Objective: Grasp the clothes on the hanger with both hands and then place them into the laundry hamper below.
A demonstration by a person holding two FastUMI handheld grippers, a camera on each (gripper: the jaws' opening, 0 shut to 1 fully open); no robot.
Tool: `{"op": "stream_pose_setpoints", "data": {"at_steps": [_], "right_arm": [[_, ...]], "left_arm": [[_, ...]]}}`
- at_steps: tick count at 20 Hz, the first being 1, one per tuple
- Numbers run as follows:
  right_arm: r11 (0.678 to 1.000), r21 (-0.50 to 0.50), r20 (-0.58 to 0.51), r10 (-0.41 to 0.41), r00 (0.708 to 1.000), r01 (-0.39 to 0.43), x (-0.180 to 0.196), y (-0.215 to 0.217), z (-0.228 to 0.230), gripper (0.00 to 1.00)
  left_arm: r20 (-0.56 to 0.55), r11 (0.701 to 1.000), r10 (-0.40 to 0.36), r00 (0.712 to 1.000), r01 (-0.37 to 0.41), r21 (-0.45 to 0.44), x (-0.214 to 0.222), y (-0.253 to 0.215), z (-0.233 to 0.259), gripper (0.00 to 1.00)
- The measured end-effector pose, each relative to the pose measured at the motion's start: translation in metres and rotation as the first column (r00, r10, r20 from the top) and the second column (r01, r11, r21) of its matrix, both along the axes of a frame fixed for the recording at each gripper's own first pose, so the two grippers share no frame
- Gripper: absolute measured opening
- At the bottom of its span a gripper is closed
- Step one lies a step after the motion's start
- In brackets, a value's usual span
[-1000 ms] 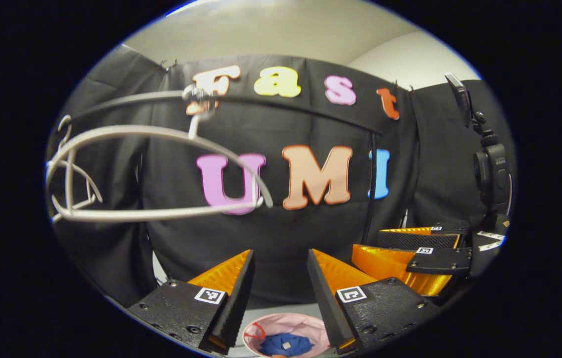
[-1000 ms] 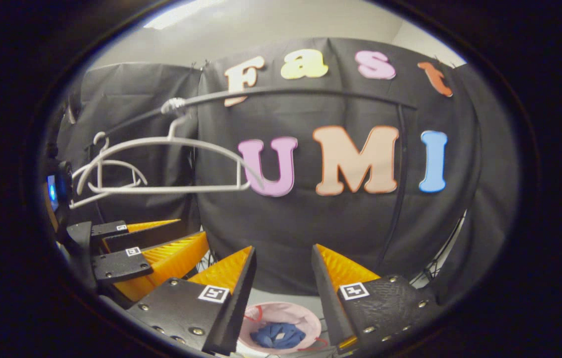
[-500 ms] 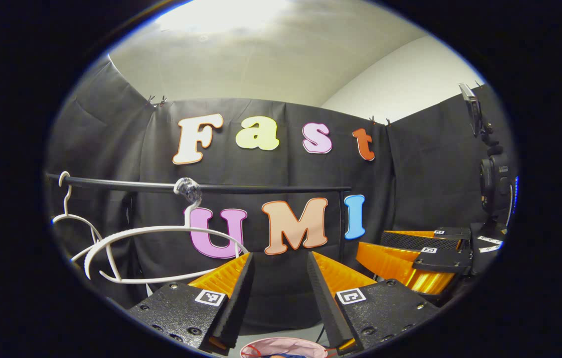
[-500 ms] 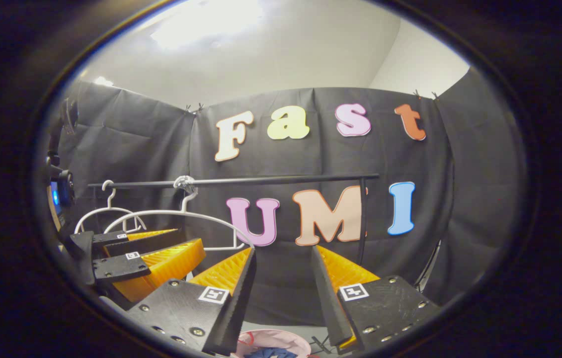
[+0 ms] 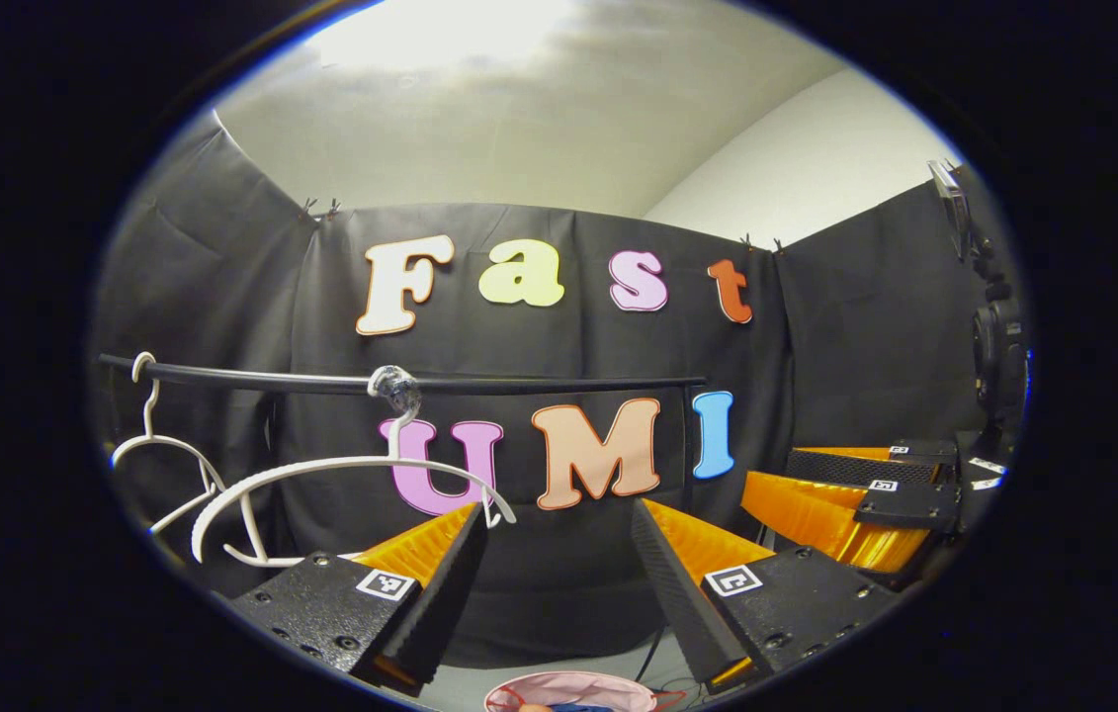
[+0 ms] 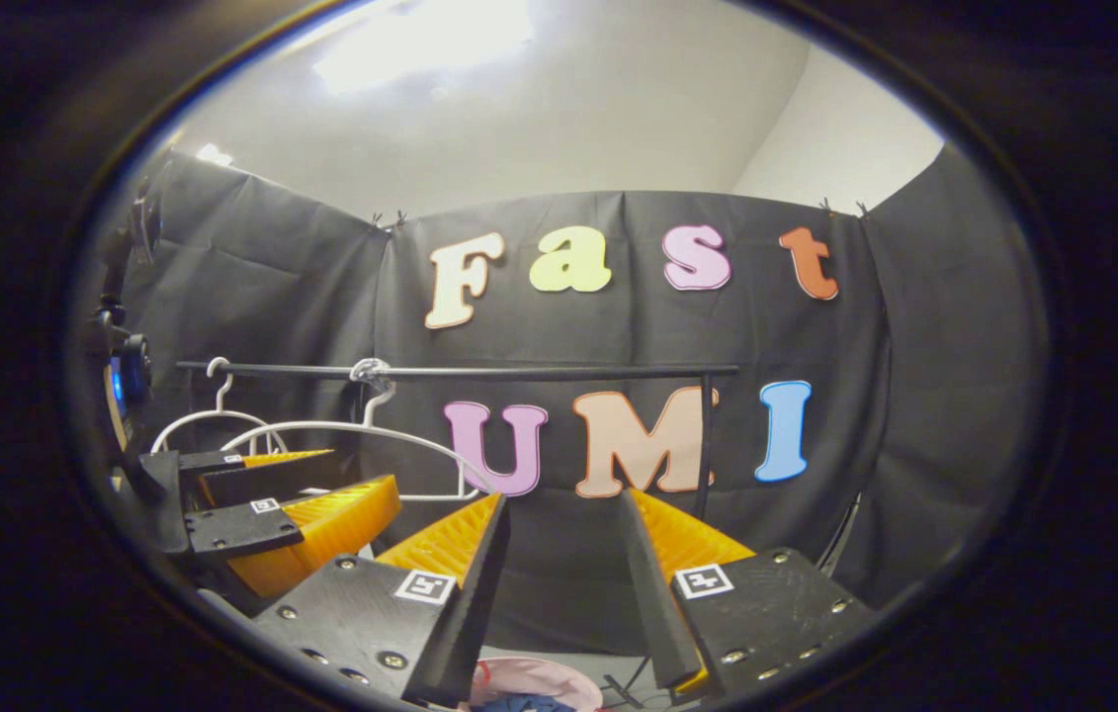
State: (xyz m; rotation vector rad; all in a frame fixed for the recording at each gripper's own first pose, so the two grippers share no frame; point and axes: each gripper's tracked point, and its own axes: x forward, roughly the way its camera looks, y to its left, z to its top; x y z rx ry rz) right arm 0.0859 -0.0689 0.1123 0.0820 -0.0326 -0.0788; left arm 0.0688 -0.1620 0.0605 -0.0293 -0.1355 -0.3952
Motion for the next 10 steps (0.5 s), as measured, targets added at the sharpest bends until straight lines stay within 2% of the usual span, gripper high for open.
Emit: {"op": "stream_pose_setpoints", "data": {"at_steps": [1,2,10], "right_arm": [[1.0,0.001,-0.003,0.003,1.0,-0.003,-0.0011,0.001,-0.0014,0.62],[1.0,0.003,-0.007,0.007,1.0,-0.007,-0.0022,0.0014,-0.0022,0.66],[1.0,0.004,-0.024,0.027,0.999,-0.027,-0.0051,0.0012,-0.0095,0.66]], "left_arm": [[-0.002,1.0,0.004,1.0,-0.004,-0.005,-0.0001,0.0004,0.0002,0.92],[-0.004,1.0,0.005,1.0,-0.005,-0.009,-0.0001,0.0012,0.0003,0.92],[-0.017,1.0,0.025,1.0,-0.026,-0.015,-0.0011,0.0063,-0.0012,0.92]]}}
